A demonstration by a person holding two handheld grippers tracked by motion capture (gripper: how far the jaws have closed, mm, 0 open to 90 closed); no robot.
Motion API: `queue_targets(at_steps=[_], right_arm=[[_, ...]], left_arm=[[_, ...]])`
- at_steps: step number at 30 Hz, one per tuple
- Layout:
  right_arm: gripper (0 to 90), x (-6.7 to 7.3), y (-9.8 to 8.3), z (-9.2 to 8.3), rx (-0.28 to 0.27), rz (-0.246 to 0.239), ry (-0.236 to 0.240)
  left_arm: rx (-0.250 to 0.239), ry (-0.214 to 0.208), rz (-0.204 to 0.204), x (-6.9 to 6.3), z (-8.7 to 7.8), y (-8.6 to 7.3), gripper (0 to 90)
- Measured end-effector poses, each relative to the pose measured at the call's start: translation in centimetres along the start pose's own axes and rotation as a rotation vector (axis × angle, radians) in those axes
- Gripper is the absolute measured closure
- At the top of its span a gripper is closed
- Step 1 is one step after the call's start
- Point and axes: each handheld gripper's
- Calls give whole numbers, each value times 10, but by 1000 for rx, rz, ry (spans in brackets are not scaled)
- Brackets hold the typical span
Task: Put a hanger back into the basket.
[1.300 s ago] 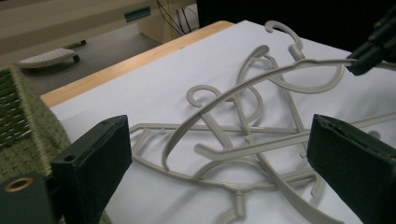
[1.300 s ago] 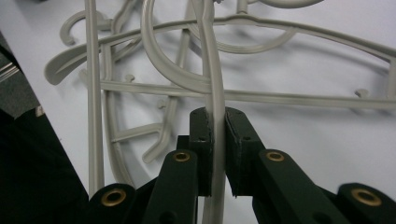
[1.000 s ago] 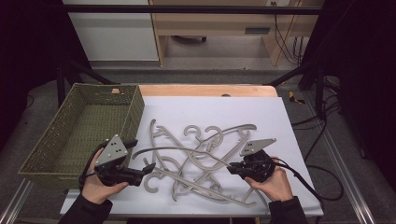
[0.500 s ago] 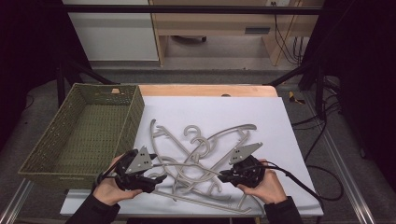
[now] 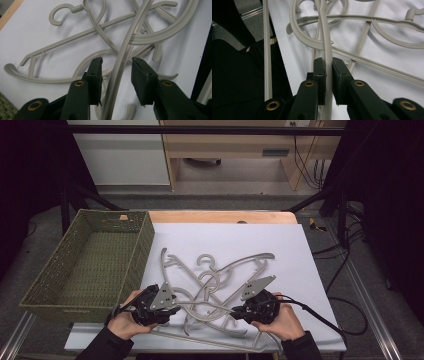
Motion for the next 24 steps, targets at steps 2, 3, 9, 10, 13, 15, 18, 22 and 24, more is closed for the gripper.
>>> queue_targets(at_steps=[2,3,9,10,13,15,18,22,24], right_arm=[[822,1,1,1,-1,-6,6],[822,1,1,1,-6,-15,2],[821,1,1,2,-4,-19,24],[820,1,1,3,0,-19,26],[815,0,0,3,-4,-25,23],[808,-1,0,3,-20,-27,17],[785,-2,0,2,-42,-25,2],[749,-4,-2,-3,-70,-10,-48],[742,-5,-2,-3,-85,-11,-54]], left_arm=[[0,3,3,-1,1,0,652],[4,3,5,-1,1,0,668],[17,-1,25,-6,3,0,745],[23,3,29,-7,2,0,749],[23,11,37,-9,0,0,758],[25,8,41,-9,-3,0,766],[22,3,50,-12,-5,0,782],[11,-10,57,-15,-8,1,804],[7,-14,54,-15,-9,2,808]])
Point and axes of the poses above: each handheld gripper's, and its own axes: z roughly forward along the jaws, y roughly out of its top, x roughly to its left, and after that the axes turned 7 degrees about x, right-handed
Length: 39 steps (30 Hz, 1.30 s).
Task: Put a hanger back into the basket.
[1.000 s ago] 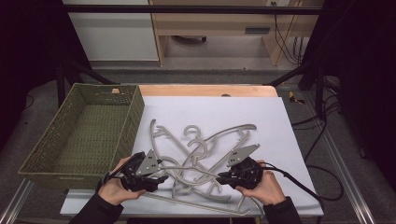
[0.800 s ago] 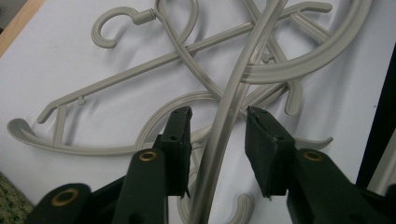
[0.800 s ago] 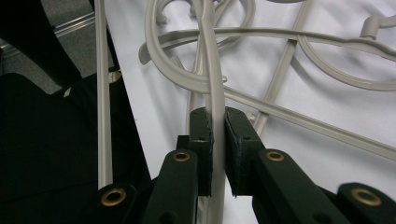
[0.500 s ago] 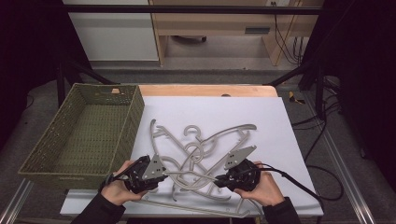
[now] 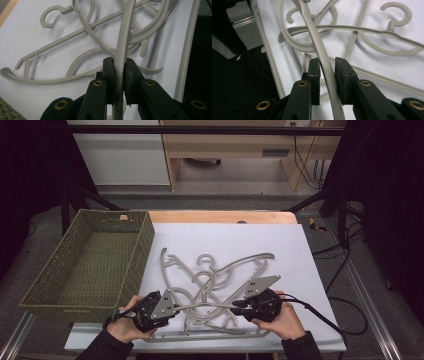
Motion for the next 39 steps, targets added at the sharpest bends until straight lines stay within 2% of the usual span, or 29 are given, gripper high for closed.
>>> queue_targets(at_steps=[6,7,10,12,15,19,23,25,26,28,30,33,35,39], right_arm=[[658,-3,-2,-6,-43,23,-38],[631,-3,-2,-8,-51,36,-56],[607,-4,-3,-10,-68,52,-69],[579,-6,-4,-14,-95,55,-89],[557,-10,-7,-20,-145,86,-100],[483,-16,-15,-35,-219,131,-146],[403,-20,-24,-47,-295,185,-191],[360,-23,-30,-52,-327,202,-220],[348,-26,-35,-55,-343,219,-234],[331,-26,-37,-56,-354,226,-240],[280,-29,-43,-59,-378,257,-254],[188,-32,-50,-62,-402,296,-288],[149,-34,-53,-63,-408,314,-304],[118,-37,-58,-62,-398,332,-324]], left_arm=[[-29,-8,-17,-6,-5,4,820],[-36,-10,-27,-7,-6,4,821],[-51,-15,-61,-6,-8,4,822],[-59,-7,-76,-4,-9,3,823],[-74,1,-107,-2,-11,2,823],[-87,32,-147,1,-14,-1,823],[-110,74,-216,7,-19,-4,823],[-117,95,-232,9,-21,-6,823],[-135,102,-257,9,-22,-6,823],[-130,125,-258,13,-27,-9,823],[-142,149,-278,15,-31,-11,823],[-174,182,-315,20,-39,-15,823],[-186,186,-339,24,-44,-19,823],[-240,219,-397,31,-57,-25,823]])
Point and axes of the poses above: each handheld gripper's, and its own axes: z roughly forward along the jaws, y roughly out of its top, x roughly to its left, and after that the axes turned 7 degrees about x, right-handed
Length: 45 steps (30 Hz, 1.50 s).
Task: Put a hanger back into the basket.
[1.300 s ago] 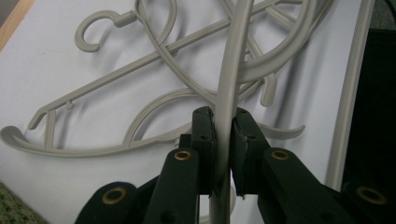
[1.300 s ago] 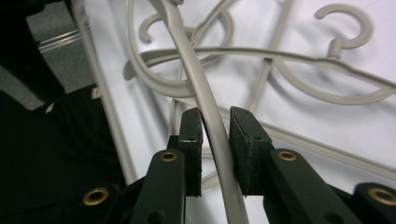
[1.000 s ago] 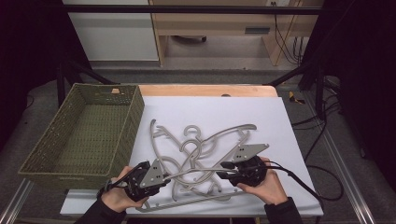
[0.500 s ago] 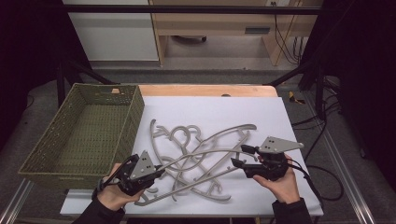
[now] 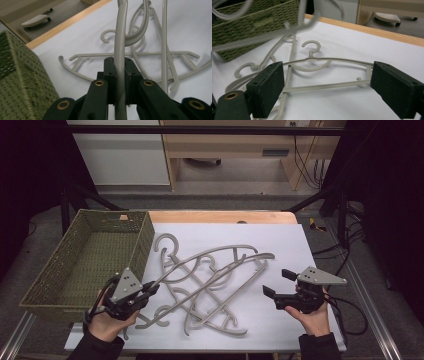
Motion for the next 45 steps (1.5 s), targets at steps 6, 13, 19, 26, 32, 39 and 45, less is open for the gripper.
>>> queue_targets(at_steps=[6,13,19,26,32,39,45], right_arm=[[106,-3,-3,3,20,12,-14],[89,-4,-3,2,11,19,-32],[77,-5,-2,1,3,18,-40],[72,-4,-3,2,12,16,-44],[70,-5,-2,1,9,17,-41],[71,-5,-2,1,11,13,-39],[70,-5,-2,2,7,18,-38]], left_arm=[[-63,42,-56,19,-19,1,823],[-80,92,-83,46,-30,2,823],[-83,123,-97,74,-37,7,822],[-58,136,-85,99,-41,15,822],[-38,146,-81,119,-43,20,821],[2,176,-96,140,-45,14,821],[34,210,-112,162,-51,-1,820]])
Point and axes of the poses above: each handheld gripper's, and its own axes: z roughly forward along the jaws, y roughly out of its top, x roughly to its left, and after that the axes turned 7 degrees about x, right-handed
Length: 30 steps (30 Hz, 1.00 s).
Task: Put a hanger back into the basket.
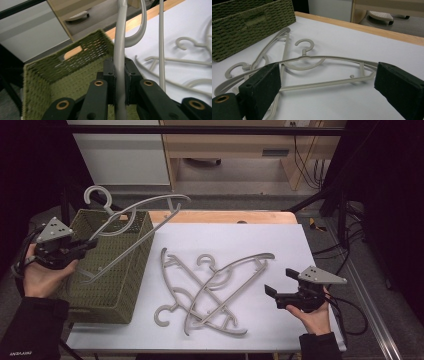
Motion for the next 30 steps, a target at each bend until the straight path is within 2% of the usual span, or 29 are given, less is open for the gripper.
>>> queue_targets(at_steps=[9,11,17,20,25,30], right_arm=[[70,0,0,1,9,-6,-4],[70,0,0,2,9,-6,-4],[70,1,0,3,12,-5,-4],[70,1,0,4,12,-3,-3],[69,1,-1,4,17,-8,-2],[69,1,-1,5,17,-9,-3]], left_arm=[[23,24,-25,29,4,-23,820],[29,47,-31,34,5,-29,819],[51,64,-75,50,5,-49,819],[66,75,-90,56,6,-56,818],[93,97,-90,62,9,-66,818],[82,106,-103,65,8,-69,818]])
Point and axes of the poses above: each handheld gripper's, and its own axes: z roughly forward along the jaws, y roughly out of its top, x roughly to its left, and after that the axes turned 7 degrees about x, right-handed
